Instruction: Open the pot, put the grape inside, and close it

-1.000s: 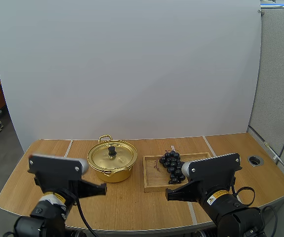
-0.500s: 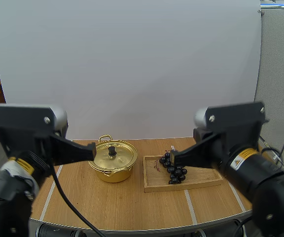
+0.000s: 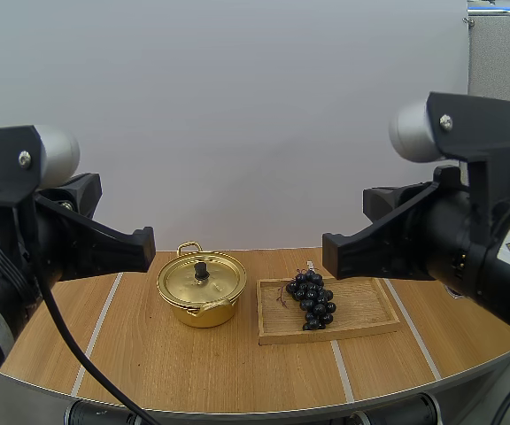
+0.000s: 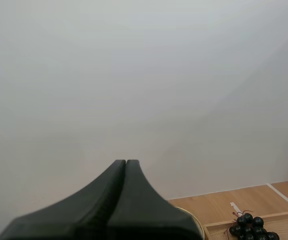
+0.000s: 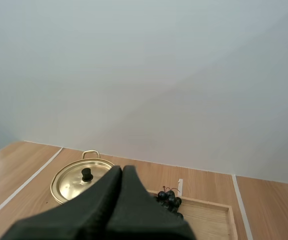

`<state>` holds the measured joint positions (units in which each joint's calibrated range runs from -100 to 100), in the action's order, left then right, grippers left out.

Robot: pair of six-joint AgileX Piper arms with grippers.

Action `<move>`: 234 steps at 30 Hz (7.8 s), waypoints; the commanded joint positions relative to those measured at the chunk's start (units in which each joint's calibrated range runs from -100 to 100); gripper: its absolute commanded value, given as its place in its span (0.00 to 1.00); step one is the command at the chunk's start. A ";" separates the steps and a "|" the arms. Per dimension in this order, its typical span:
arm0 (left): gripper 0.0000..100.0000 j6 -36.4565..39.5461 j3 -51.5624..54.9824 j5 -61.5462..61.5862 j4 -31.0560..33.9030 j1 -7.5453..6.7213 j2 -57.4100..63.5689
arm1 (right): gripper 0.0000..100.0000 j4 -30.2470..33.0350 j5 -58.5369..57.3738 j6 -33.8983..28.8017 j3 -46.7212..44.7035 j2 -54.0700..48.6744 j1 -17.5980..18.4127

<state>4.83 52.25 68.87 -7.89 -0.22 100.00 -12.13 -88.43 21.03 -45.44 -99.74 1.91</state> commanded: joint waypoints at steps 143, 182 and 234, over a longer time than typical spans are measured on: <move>0.00 -28.85 -35.36 15.51 -6.14 -3.61 -92.37 | 1.00 4.64 -7.86 -7.27 1.41 36.49 -0.19; 0.00 -15.40 -97.14 4.11 10.06 -3.61 -78.49 | 1.00 3.41 2.46 -5.08 1.41 58.78 -0.19; 0.00 -15.40 -97.14 -2.72 10.06 -3.61 -78.26 | 1.00 7.76 33.20 -1.84 8.50 101.91 -0.19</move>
<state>-10.77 -44.63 68.24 1.54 -3.65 21.30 -5.08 -56.16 18.78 -37.14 2.29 1.91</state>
